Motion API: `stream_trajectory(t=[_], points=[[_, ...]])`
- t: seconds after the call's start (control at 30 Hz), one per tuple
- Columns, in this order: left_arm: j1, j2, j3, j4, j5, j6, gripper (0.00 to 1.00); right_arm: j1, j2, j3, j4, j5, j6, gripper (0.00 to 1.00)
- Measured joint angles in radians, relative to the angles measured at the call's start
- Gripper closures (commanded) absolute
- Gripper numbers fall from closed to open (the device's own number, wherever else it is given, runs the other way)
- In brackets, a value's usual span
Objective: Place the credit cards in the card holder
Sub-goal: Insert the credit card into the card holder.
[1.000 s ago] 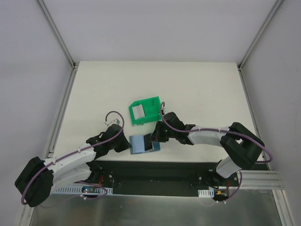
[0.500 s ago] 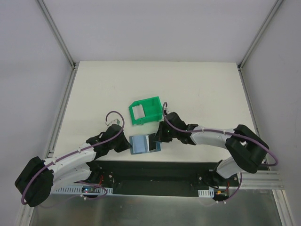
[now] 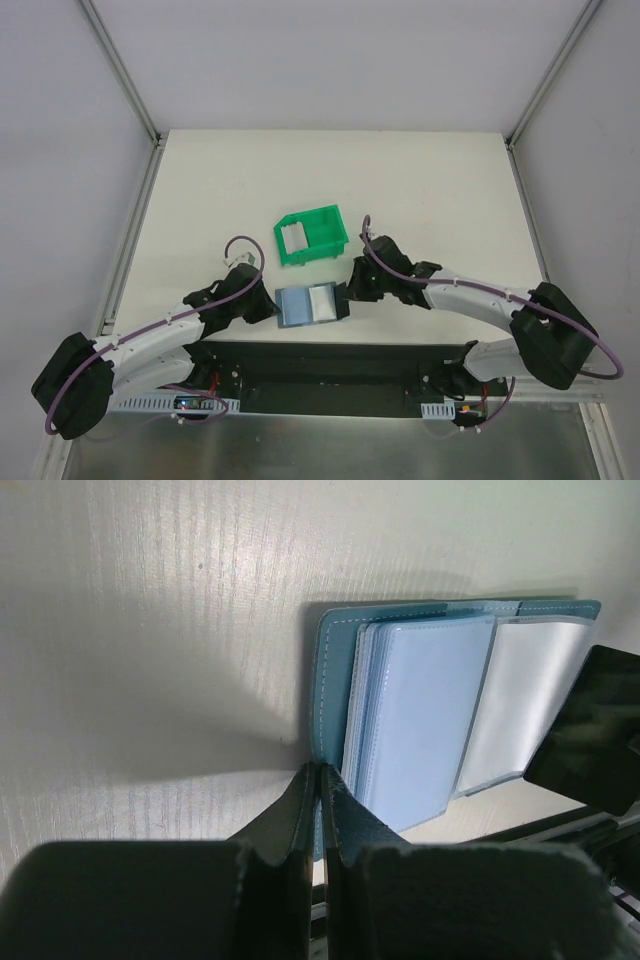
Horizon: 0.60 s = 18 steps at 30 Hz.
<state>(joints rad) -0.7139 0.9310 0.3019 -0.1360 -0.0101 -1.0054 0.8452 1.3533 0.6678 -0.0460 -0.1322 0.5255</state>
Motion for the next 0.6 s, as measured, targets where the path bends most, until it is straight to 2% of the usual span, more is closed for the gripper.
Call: stream_trajectory(t=[0.33,0.6], points=[[0.0,-0.01,0.0,0.001,0.002,0.012,1.0,-0.038,-0.015,-0.014,-0.133,0.04,-0.044,1.0],[0.0,-0.011,0.0,0.005,0.007,0.031,1.0,-0.038,0.007,0.08,-0.284,0.122,-0.107,1.0]])
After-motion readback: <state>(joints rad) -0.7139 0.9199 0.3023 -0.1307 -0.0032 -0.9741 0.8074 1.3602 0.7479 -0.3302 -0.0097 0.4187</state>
